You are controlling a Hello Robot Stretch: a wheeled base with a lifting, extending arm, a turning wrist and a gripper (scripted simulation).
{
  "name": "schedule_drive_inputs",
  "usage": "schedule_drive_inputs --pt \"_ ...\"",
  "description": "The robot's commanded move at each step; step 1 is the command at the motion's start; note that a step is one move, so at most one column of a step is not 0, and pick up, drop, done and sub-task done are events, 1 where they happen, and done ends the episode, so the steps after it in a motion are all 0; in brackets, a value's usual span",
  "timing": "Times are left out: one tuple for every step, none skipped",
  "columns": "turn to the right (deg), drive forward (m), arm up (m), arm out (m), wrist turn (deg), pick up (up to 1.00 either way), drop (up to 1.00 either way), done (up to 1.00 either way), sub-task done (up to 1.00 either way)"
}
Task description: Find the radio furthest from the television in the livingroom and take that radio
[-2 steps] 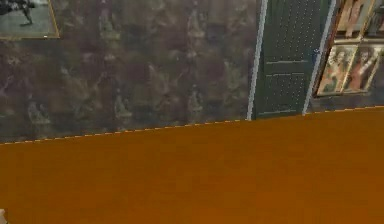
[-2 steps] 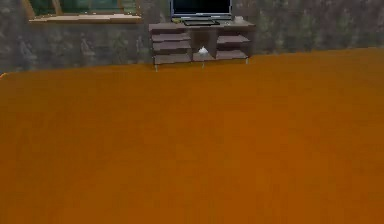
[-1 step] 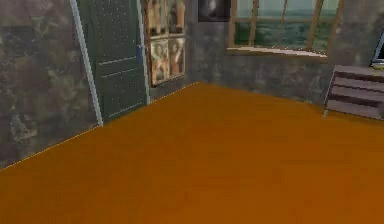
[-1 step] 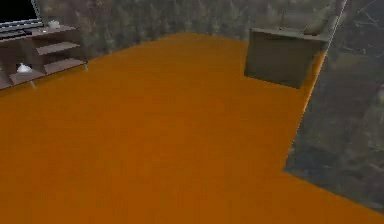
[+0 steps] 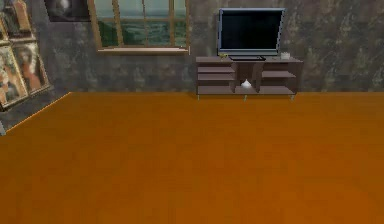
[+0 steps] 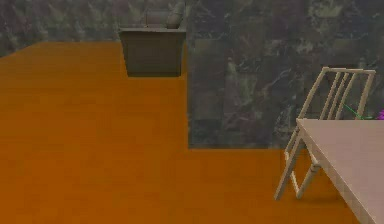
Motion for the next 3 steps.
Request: schedule_drive_inputs --pt "0.0 0.15 0.0 0.0 0.0 0.0 0.0 0.0 0.0" --pt "-45.0 0.0 0.0 0.0 0.0 0.0 0.0 0.0 0.0" --pt "-39.0 0.0 0.0 0.0 0.0 0.0 0.0 0.0 0.0"
